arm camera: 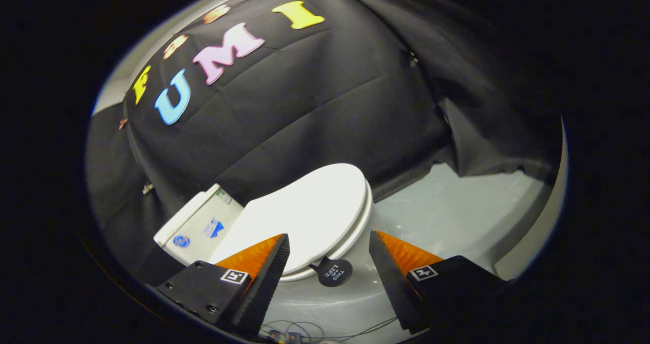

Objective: Open the toilet lid.

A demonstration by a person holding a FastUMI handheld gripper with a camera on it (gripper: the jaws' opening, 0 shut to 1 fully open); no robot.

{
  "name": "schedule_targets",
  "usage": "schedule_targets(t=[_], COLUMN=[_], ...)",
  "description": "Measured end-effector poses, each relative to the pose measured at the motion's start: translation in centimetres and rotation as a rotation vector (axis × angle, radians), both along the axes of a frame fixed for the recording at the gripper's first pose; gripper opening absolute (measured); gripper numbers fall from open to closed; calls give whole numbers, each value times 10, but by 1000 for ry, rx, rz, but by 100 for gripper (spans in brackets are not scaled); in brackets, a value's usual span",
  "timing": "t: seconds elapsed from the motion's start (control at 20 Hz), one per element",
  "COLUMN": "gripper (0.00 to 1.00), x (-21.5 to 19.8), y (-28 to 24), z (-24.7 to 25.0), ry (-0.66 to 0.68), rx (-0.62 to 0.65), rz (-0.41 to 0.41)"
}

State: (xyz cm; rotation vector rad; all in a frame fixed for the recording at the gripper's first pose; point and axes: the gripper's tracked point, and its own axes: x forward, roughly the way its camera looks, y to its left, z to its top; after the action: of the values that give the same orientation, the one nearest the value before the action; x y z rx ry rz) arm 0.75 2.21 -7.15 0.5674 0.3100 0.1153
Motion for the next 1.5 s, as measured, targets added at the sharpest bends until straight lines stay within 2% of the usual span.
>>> schedule_targets(t=[0.2,0.25,0.35,0.55,0.65,0.75,0.8,0.85,1.05,1.1,1.2,1.35,1.4,1.5], gripper=[99,99,92,91,71,71,71,57,40,40,25,25,25,10], x=[-3,-2,-1,-3,-2,-1,2,3,4,3,5,7,9,11], y=[-2,-1,3,19,20,21,18,18,22,21,20,22,15,19], z=[-29,-29,-32,-45,-55,-53,-53,-52,-50,-53,-56,-52,-63,-66], ry=[147,158,178,250,279,285,279,261,258,273,270,245,261,261], rx=[258,324,431,626,692,764,761,761,775,777,782,787,747,779], rz=[-6,-4,4,38,34,38,33,32,45,39,36,41,17,28])
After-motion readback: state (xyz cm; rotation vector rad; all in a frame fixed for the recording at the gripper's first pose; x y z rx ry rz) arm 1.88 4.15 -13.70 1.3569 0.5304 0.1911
